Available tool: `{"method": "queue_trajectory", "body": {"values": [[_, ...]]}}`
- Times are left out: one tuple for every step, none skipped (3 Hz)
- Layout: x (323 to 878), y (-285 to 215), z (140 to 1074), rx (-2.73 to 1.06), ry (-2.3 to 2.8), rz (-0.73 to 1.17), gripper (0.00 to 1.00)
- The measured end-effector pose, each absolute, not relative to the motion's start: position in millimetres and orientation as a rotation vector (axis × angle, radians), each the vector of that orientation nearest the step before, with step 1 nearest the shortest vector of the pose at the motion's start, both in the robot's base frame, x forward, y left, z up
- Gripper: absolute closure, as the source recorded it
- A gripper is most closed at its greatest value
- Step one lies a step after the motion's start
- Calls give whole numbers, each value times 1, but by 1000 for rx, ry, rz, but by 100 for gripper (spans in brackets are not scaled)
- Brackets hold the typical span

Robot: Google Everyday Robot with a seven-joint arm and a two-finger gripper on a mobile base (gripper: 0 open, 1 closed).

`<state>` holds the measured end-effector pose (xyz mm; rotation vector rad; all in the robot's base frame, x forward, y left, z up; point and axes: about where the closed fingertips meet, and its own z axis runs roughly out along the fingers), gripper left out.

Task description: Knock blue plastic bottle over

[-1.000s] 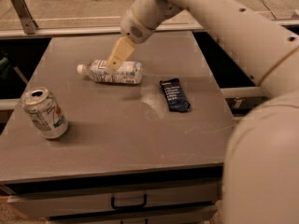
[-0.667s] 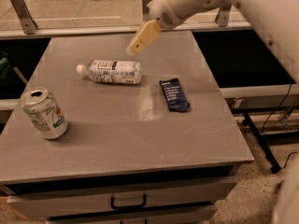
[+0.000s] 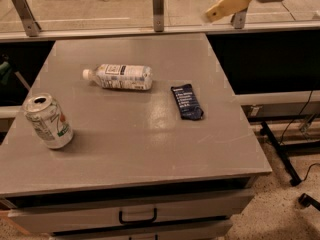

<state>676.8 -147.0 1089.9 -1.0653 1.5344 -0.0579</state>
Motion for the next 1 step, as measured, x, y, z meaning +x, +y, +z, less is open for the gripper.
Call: {"method": "queue_trajectory", "body": {"values": [[681,-173,1108,-985,1503,-124,0]]}}
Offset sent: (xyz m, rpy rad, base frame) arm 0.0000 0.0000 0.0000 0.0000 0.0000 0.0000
